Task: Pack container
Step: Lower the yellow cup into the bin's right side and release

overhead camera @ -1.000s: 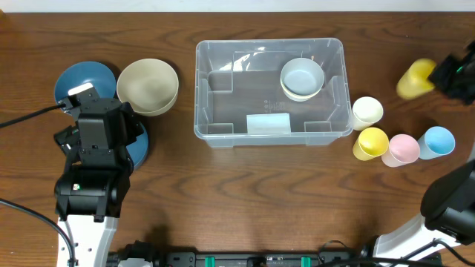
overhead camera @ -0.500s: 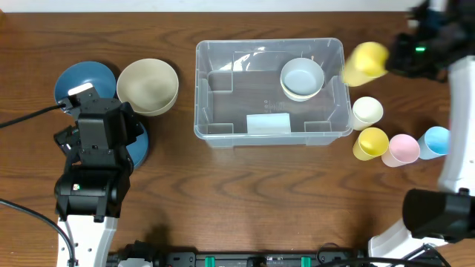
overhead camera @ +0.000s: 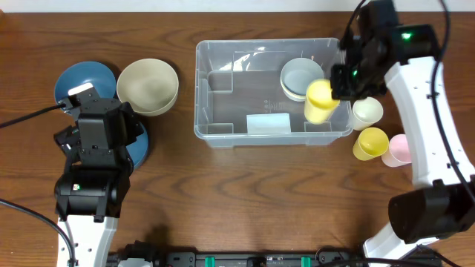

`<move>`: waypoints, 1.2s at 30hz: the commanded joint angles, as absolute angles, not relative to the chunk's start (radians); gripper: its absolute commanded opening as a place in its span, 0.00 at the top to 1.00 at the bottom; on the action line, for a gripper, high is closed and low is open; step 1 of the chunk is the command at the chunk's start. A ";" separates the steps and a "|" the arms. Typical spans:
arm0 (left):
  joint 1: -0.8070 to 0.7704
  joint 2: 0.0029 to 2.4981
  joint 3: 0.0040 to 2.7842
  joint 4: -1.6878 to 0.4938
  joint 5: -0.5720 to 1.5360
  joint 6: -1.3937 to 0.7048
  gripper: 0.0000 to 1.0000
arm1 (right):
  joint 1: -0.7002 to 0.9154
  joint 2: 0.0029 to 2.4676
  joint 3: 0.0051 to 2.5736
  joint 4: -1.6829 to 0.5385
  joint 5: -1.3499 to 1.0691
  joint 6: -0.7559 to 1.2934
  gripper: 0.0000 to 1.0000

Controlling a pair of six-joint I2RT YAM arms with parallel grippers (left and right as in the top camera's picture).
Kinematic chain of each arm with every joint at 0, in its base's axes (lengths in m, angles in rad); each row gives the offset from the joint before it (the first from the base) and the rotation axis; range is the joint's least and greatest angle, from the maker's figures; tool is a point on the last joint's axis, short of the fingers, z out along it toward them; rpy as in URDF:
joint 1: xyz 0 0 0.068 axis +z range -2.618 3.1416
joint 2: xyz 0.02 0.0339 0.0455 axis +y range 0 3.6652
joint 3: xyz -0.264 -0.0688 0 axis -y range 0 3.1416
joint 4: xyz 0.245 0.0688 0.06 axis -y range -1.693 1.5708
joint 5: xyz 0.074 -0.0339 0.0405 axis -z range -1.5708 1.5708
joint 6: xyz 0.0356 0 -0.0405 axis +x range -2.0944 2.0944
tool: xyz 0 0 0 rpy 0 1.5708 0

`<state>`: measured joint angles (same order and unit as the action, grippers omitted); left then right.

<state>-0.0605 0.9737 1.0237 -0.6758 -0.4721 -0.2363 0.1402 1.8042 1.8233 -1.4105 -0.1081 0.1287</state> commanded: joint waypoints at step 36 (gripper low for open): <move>-0.056 0.974 1.045 -0.676 -0.491 -0.245 0.02 | 0.138 1.797 1.466 -1.118 0.075 0.163 0.75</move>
